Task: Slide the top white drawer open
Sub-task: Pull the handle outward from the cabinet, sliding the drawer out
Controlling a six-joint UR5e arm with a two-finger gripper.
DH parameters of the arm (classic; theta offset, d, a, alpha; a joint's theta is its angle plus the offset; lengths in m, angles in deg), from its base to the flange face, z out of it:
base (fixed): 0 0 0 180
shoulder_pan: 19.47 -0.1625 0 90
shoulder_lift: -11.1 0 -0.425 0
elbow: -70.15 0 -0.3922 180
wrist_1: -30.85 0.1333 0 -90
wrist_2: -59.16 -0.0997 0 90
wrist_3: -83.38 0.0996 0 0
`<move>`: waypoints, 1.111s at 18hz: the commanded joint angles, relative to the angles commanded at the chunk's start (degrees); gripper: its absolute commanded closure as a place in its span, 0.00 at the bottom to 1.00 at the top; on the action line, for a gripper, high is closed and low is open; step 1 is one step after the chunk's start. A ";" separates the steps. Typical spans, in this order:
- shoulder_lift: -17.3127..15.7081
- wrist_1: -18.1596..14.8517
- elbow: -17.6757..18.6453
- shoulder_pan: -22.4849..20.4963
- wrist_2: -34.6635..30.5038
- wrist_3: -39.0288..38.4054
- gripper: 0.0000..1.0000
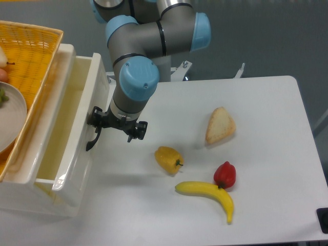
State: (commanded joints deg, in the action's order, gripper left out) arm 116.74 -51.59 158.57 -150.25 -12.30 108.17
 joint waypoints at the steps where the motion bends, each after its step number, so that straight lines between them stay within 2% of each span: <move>1: 0.09 0.00 0.00 -0.44 -0.09 0.09 0.00; 6: 0.97 -0.26 -0.17 -3.25 -0.79 2.64 0.00; 20: 1.67 -0.26 -2.11 -4.57 -0.88 4.13 0.00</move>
State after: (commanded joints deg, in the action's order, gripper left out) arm 118.41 -51.85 156.46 -154.82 -13.18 112.30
